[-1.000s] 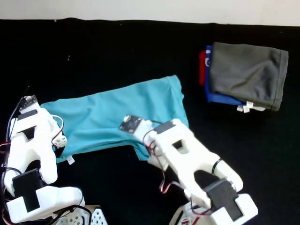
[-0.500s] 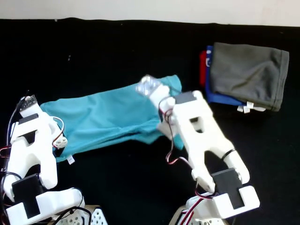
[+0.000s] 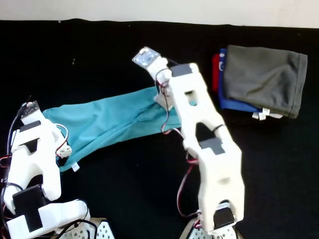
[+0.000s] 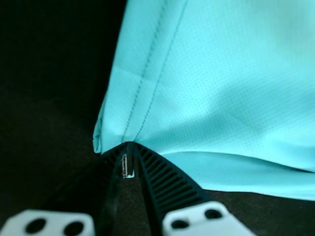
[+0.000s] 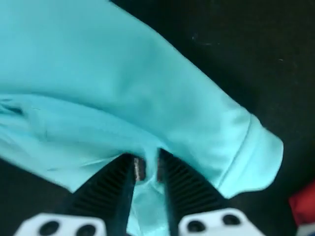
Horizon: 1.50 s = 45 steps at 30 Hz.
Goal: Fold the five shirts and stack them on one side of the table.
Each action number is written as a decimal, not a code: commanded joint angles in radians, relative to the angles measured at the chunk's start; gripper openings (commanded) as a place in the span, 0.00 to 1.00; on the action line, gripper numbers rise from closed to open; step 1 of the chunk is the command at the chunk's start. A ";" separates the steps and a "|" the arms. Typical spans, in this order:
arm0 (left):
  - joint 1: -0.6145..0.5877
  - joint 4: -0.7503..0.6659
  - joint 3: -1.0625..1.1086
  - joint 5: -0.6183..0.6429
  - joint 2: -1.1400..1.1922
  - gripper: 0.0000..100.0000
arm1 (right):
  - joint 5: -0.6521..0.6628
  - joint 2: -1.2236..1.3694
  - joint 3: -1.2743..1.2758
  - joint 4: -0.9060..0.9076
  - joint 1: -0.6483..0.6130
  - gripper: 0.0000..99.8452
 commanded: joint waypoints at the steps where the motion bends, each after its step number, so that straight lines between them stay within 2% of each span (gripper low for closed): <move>1: 0.004 -0.044 0.004 0.003 0.010 0.01 | -0.089 0.097 -0.246 0.051 0.012 0.18; 7: 0.004 -0.044 0.004 0.003 0.010 0.01 | -0.296 0.189 -0.521 0.105 0.070 0.16; 14: 0.004 -0.044 0.004 0.003 0.010 0.01 | -0.299 0.191 -0.680 0.383 0.024 0.15; 18: 0.004 -0.044 0.004 0.003 0.010 0.01 | -0.298 0.191 -0.699 0.475 -0.002 0.00; 26: 0.004 -0.046 0.004 0.003 0.010 0.01 | -0.298 0.297 -0.651 0.452 0.038 0.01; 33: 0.004 -0.046 0.004 0.003 0.010 0.01 | -0.302 0.427 -0.653 0.240 0.082 0.01; 39: 0.004 -0.046 0.004 0.003 0.010 0.01 | -0.304 0.340 -0.811 0.493 0.058 0.01; 42: 0.004 -0.046 0.004 0.003 0.010 0.01 | -0.382 0.278 -0.875 0.490 0.044 0.01; 45: 0.004 -0.046 0.004 0.003 0.010 0.01 | -0.442 0.239 -0.868 0.492 -0.022 0.01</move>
